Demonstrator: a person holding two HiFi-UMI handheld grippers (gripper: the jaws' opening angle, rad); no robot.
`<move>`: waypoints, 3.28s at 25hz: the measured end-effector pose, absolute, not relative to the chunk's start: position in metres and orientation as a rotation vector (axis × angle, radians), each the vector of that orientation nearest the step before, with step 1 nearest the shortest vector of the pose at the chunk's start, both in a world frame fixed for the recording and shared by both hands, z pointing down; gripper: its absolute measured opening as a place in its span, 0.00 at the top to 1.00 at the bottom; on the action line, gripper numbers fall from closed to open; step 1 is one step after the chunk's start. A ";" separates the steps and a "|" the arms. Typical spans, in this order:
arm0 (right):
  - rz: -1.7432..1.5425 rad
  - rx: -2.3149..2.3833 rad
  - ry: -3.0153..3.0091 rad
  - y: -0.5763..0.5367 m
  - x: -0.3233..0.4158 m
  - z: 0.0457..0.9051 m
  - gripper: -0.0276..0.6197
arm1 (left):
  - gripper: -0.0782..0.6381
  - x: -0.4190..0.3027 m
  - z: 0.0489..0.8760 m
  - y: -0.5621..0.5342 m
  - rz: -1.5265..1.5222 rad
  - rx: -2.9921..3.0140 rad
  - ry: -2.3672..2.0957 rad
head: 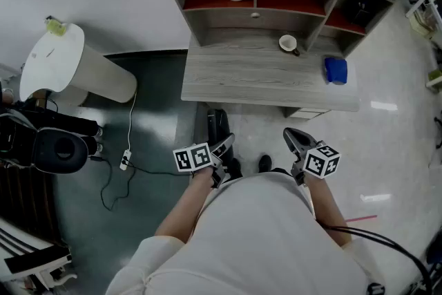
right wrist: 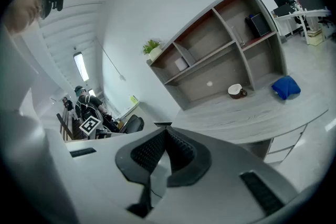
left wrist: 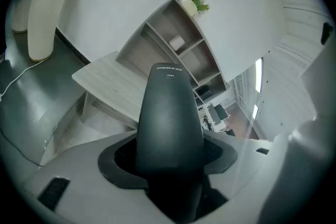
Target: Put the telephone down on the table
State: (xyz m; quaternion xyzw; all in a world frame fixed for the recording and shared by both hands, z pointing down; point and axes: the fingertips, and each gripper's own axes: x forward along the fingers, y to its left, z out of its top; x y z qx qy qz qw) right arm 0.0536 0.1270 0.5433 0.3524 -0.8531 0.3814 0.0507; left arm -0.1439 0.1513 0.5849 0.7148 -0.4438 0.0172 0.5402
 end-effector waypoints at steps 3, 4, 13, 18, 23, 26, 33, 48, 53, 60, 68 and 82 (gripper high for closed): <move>1.163 1.074 -2.599 0.128 0.054 0.544 0.93 | 0.49 -0.142 0.584 0.152 0.037 1.700 -1.055; 1.165 1.073 -2.600 0.129 0.054 0.545 0.93 | 0.49 -0.142 0.584 0.152 0.036 1.701 -1.054; 1.185 1.042 -2.604 0.133 0.055 0.547 0.93 | 0.49 -0.135 0.586 0.158 0.039 1.692 -1.059; 1.223 1.060 -2.606 0.130 0.069 0.548 0.93 | 0.49 -0.128 0.587 0.159 0.039 1.682 -1.075; 1.239 1.042 -2.594 0.129 0.087 0.554 0.93 | 0.49 -0.114 0.592 0.159 0.023 1.653 -1.094; 1.250 1.021 -2.588 0.128 0.099 0.557 0.93 | 0.49 -0.103 0.594 0.159 0.015 1.637 -1.104; 1.246 0.967 -2.582 0.125 0.122 0.563 0.93 | 0.49 -0.076 0.598 0.156 0.011 1.624 -1.130; 1.245 1.135 -2.548 0.092 0.150 0.575 0.93 | 0.49 -0.064 0.610 0.120 0.068 1.631 -1.086; 1.247 1.177 -2.536 0.069 0.146 0.573 0.93 | 0.49 -0.073 0.609 0.090 0.099 1.656 -1.062; 1.240 1.225 -2.508 0.028 0.126 0.574 0.93 | 0.49 -0.096 0.614 0.038 0.122 1.672 -1.025; 1.229 1.294 -2.477 -0.031 0.097 0.570 0.93 | 0.49 -0.124 0.614 -0.031 0.159 1.701 -0.981; 1.258 1.479 -2.385 -0.082 0.075 0.577 0.93 | 0.49 -0.147 0.632 -0.110 0.267 1.742 -0.882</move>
